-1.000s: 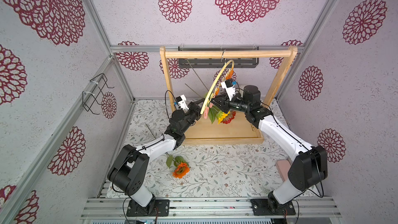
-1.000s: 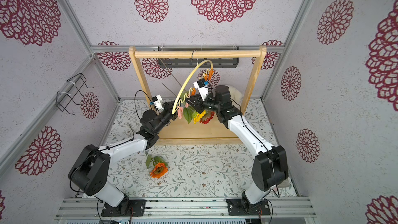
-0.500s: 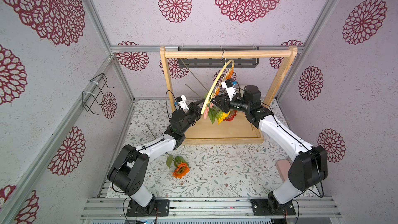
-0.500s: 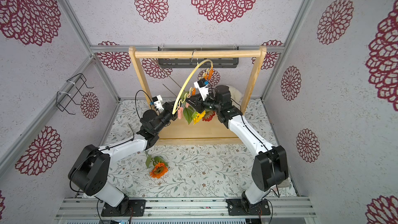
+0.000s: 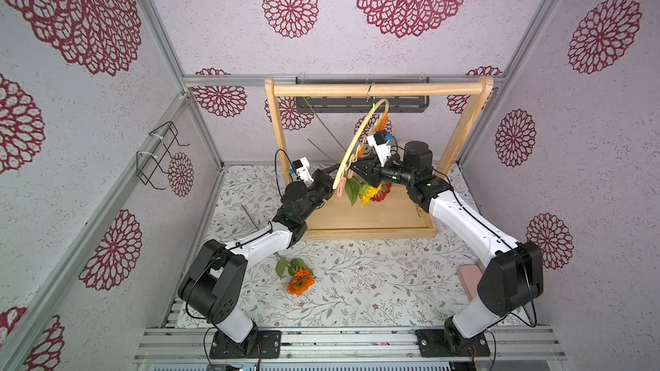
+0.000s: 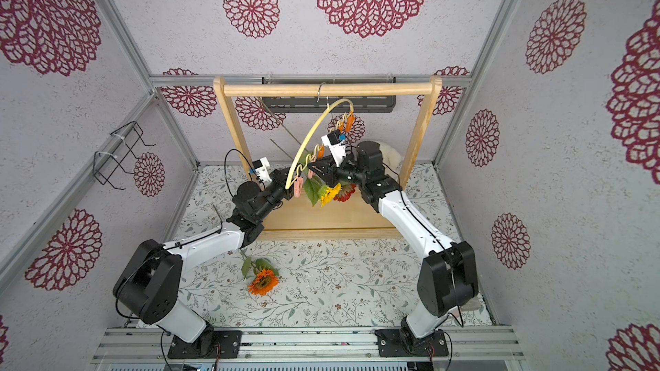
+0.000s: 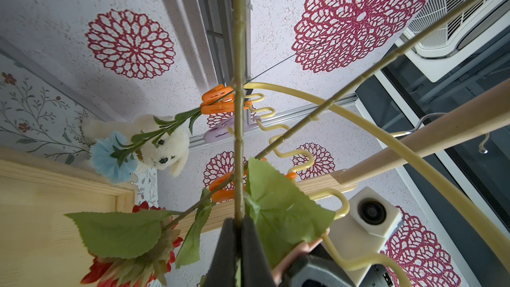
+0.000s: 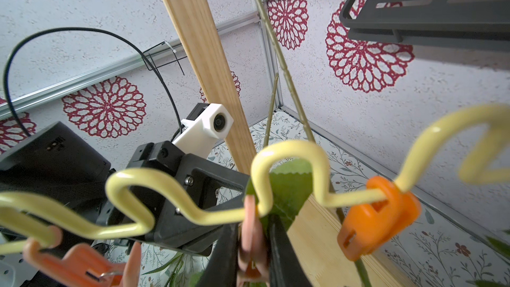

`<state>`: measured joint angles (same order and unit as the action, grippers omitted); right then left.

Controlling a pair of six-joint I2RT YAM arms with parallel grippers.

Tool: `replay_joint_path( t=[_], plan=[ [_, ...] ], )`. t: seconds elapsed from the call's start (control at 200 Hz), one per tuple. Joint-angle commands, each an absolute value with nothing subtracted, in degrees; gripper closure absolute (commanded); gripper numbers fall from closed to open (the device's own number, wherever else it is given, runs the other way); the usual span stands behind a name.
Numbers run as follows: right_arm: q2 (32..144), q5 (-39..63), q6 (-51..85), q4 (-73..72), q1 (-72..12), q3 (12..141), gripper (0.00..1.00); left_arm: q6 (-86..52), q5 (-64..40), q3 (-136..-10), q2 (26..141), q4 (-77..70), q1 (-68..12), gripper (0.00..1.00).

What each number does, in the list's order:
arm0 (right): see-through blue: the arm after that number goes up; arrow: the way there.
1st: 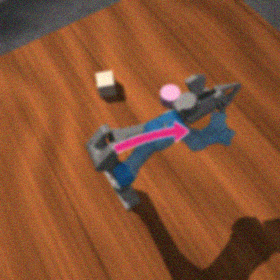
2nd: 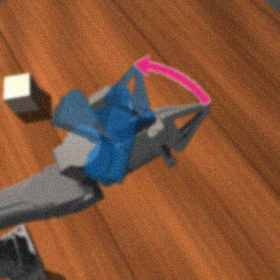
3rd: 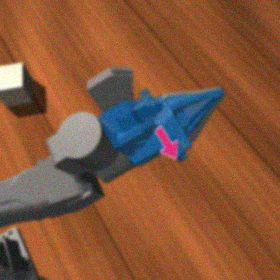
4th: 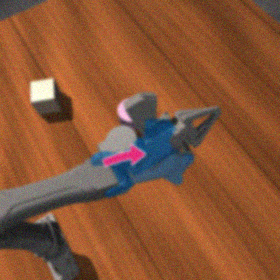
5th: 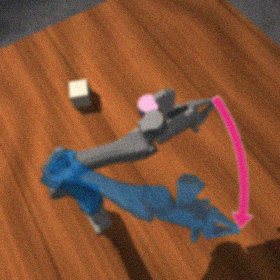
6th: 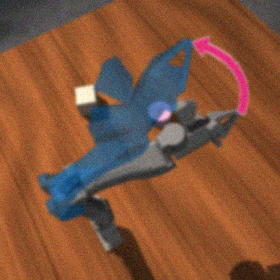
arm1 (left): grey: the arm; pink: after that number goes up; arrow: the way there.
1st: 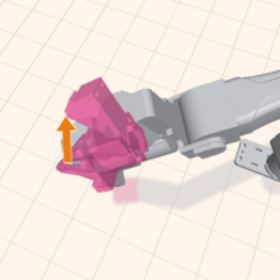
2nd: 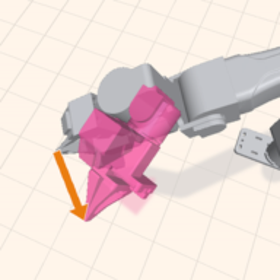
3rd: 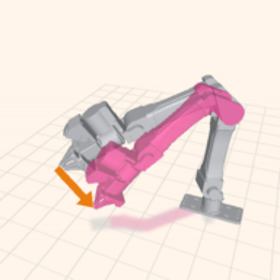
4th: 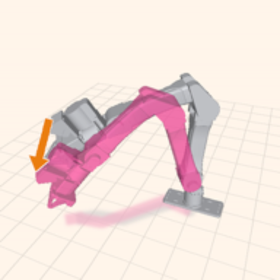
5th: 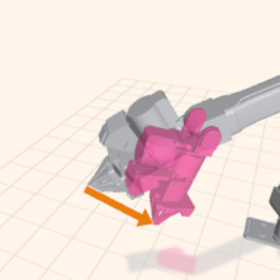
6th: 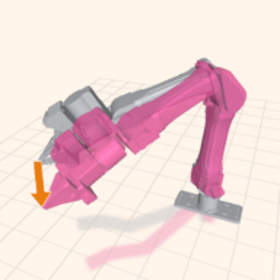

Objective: Dry the flowers on a clothes hanger
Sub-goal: Clamp the flower onto the hanger.

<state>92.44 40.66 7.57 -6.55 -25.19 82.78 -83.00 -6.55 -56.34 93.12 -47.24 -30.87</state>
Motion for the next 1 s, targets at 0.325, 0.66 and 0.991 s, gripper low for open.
replay_joint_path(
  t=[0.325,0.66,0.991],
  plan=[
    [91.41,41.02,8.07,-6.38,-25.49,83.32,0.83,-82.09,-9.23,-58.8,92.64,-48.21,-31.64,1.0],
    [91.25,41.04,8.04,-6.35,-25.5,83.5,0.85,-80.68,-8.56,-57.94,92.02,-45.8,-31.68,1.0],
    [91.41,41.24,7.99,-6.13,-25.55,83.34,0.76,-81.12,-8.87,-58.53,92.59,-46.18,-31.67,1.0]
  ],
)
